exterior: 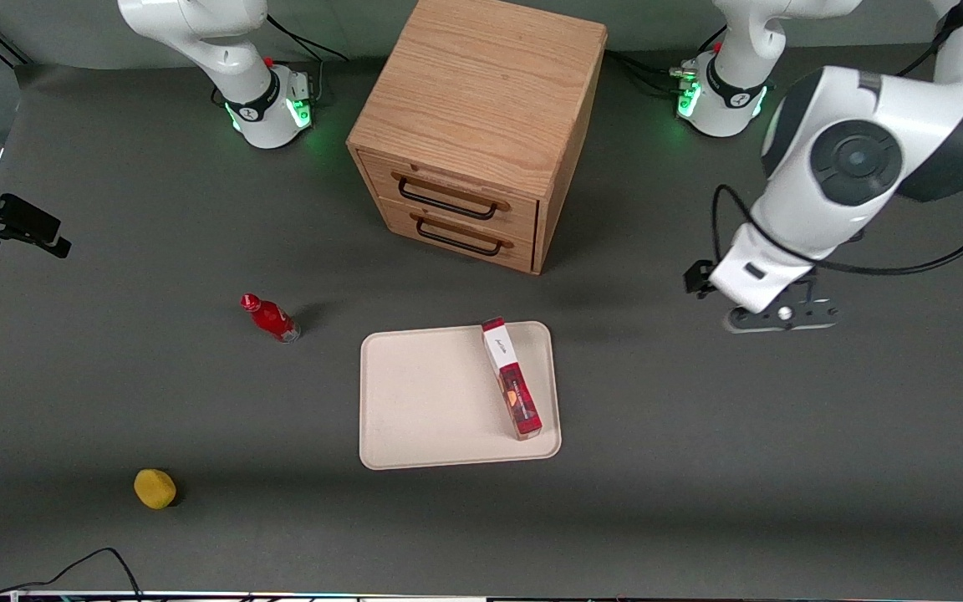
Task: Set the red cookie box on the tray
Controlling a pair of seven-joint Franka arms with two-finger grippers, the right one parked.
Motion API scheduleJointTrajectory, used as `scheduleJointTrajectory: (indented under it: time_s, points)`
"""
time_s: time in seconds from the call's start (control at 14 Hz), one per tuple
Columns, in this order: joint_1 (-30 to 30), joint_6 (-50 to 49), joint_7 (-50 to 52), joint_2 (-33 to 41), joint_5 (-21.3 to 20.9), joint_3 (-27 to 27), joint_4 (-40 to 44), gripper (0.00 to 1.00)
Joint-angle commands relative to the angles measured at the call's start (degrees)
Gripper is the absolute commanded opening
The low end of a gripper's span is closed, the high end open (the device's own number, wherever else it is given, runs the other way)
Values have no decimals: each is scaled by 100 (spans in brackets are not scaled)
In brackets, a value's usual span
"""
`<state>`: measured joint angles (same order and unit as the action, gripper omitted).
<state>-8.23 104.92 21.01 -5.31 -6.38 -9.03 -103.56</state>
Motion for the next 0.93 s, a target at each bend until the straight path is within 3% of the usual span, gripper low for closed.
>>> scheduleJointTrajectory:
  time_s: [0.0, 0.29, 0.36, 0.5, 0.86]
  points:
    - [-21, 257, -718, 828, 101, 593, -832, 100]
    - [-29, -200, -1859, 1312, 127, 1367, -789, 100]
    - [-29, -331, -2046, 1339, 302, 1517, -684, 100]
    - [-38, -866, -2074, 1296, 602, 1589, -193, 100]
    - [-21, -1431, -2030, 1269, 602, 1562, 258, 100]
